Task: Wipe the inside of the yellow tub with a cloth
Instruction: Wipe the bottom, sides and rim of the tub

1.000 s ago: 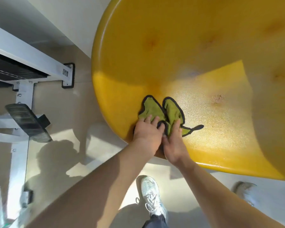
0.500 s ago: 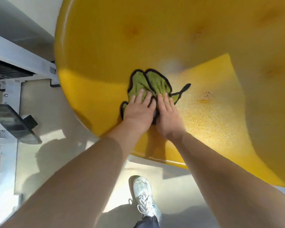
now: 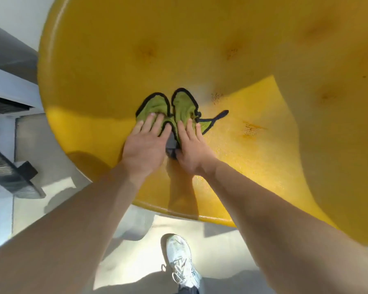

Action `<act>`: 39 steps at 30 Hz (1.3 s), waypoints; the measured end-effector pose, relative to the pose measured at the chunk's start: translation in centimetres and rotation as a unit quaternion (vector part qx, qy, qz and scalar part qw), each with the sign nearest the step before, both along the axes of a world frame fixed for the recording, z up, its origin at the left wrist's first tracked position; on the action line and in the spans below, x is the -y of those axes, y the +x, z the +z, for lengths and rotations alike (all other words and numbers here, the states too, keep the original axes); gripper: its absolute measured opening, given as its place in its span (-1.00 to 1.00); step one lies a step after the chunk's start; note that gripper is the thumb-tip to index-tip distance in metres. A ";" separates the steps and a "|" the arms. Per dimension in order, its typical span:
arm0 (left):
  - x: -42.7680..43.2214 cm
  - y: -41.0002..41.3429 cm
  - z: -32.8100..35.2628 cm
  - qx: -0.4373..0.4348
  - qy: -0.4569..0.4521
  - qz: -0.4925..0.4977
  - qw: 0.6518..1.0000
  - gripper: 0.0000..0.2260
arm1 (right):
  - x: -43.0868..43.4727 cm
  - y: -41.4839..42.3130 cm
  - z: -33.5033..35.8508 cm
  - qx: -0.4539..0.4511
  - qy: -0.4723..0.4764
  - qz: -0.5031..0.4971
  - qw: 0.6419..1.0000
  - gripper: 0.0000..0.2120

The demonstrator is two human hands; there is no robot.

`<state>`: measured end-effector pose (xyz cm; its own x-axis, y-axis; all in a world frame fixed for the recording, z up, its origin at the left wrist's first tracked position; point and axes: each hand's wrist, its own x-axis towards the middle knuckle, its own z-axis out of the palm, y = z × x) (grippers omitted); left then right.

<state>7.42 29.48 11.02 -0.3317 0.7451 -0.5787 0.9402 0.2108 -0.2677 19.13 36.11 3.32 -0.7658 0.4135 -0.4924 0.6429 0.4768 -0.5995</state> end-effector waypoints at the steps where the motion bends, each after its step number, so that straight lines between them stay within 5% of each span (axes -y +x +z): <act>1: 0.0 -0.2 -0.2 -0.012 0.023 0.009 1.000 -0.43 | 0.2 -1.8 -0.1 -0.017 0.009 0.001 1.000 -0.30; 4: -0.3 1.4 -2.2 -0.019 0.056 0.055 0.997 -0.43 | -0.1 -1.6 -0.7 -0.037 0.022 -0.011 0.999 -0.31; 9: -2.2 9.8 -6.9 0.081 0.045 0.094 0.991 -0.45 | -3.0 10.0 -2.4 0.027 0.089 -0.004 0.996 -0.30; 14: -7.5 19.9 -9.3 0.219 0.052 0.060 0.973 -0.36 | -8.3 21.9 -1.7 0.168 0.182 -0.031 0.968 -0.26; 18: -9.6 21.1 -9.5 0.276 0.063 0.009 0.959 -0.28 | -9.4 23.4 -1.0 0.198 0.142 -0.107 0.964 -0.27; 21: -7.1 17.4 -9.0 0.266 0.081 0.011 0.961 -0.34 | -8.0 19.7 -1.6 0.160 0.114 -0.118 0.973 -0.27; 30: 0.9 5.0 -4.7 0.042 0.091 0.094 0.991 -0.45 | -0.8 3.2 -0.6 -0.002 0.022 -0.022 1.000 -0.30; 39: -8.0 21.7 -9.4 0.192 0.072 0.122 0.971 -0.33 | -9.6 22.3 -0.8 0.136 0.138 0.008 0.981 -0.32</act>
<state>29.09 37.51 1.67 -0.2884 0.7545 -0.5895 0.8824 0.4484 0.1423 41.44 45.74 2.55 -0.6293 0.5490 -0.5501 0.7522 0.6080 -0.2538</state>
